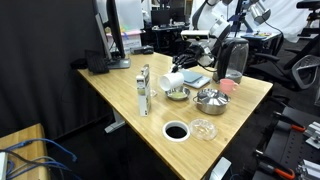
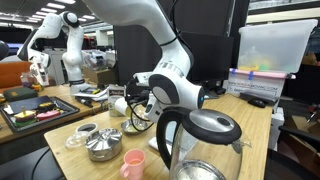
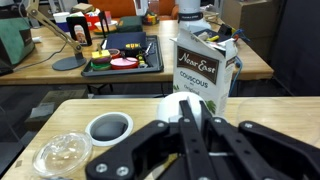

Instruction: Pour the contents in the white mug onto the silver pan

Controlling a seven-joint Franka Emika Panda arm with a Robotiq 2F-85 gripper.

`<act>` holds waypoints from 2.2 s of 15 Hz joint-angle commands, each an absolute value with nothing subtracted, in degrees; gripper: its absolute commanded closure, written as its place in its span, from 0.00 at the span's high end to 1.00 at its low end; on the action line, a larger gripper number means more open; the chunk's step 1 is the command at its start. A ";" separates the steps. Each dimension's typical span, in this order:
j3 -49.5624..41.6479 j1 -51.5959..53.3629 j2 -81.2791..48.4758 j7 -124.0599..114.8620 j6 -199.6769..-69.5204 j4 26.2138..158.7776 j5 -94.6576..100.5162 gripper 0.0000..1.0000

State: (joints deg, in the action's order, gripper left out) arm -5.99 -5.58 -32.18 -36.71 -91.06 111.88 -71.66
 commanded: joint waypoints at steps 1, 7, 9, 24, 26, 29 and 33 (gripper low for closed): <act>-6.18 -6.15 -32.97 -37.22 -88.78 111.03 -72.79 0.02; -6.37 -5.99 -33.01 -37.16 -89.25 111.21 -72.42 0.02; -6.70 -5.64 -32.65 -36.91 -90.13 111.34 -71.81 0.02; -6.91 1.32 -27.98 -35.56 -100.20 111.34 -56.85 0.02; -6.61 2.77 -26.78 -35.41 -103.94 111.72 -53.26 0.02; -5.39 5.31 -23.92 -34.94 -109.08 113.63 -47.69 0.02; -2.54 9.32 -19.29 -35.00 -115.17 118.42 -40.28 0.02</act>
State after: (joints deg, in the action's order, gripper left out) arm -3.94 7.27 -23.72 -36.13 -108.95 113.33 -45.06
